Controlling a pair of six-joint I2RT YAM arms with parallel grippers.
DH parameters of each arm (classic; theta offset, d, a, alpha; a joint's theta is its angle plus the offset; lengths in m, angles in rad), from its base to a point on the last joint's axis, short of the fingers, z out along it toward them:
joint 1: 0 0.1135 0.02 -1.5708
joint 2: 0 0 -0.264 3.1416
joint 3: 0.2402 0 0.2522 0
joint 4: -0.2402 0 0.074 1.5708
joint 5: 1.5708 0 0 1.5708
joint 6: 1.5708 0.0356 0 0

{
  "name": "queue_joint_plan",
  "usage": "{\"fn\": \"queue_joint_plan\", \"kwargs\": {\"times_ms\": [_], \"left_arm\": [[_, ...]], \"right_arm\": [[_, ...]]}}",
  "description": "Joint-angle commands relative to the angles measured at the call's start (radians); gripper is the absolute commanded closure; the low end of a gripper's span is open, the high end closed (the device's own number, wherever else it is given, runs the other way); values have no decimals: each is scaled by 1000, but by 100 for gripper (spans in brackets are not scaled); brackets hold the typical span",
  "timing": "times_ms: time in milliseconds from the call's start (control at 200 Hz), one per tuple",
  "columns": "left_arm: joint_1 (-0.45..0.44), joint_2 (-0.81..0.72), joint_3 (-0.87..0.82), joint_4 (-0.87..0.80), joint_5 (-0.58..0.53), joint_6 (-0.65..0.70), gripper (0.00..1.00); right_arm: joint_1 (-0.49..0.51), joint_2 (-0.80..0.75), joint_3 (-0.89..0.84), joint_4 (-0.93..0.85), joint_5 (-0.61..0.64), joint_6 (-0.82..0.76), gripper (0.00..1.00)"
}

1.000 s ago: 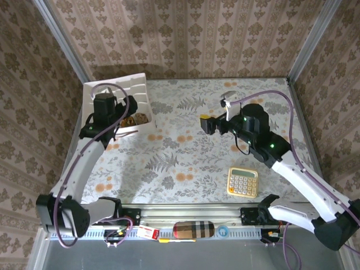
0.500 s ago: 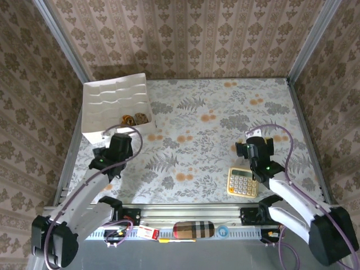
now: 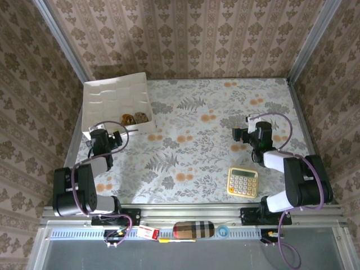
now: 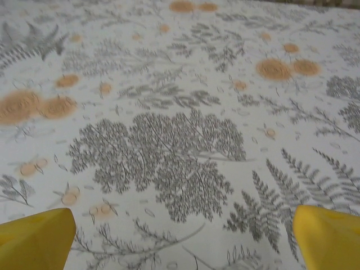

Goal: Roll the socks

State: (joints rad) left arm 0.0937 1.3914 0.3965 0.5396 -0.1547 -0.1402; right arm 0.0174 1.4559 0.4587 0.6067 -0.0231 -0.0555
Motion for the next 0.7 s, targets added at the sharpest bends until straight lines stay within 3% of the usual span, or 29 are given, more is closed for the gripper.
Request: {"fn": "queue_joint_plan", "kwargs": {"times_ms": [0,65,170,260,340,695], "left_arm": [[11,43,-43,327,144,51,0],[6,30,-60,340,149,48,0],[-26,48,-119,465,138,88,0],[-90,222,-167,769,85,164,0],[-88,128,-104,494,13,107,0],[-101,162,-69,494,18,147,0]], "right_arm": [[-17,41,-48,208,-109,33,0],[-17,87,-105,373,-86,39,0],[-8,75,-74,292,16,67,0],[-7,78,-49,246,53,84,0],[-8,75,-48,243,55,83,0],[-8,76,-44,234,55,83,0]]}}
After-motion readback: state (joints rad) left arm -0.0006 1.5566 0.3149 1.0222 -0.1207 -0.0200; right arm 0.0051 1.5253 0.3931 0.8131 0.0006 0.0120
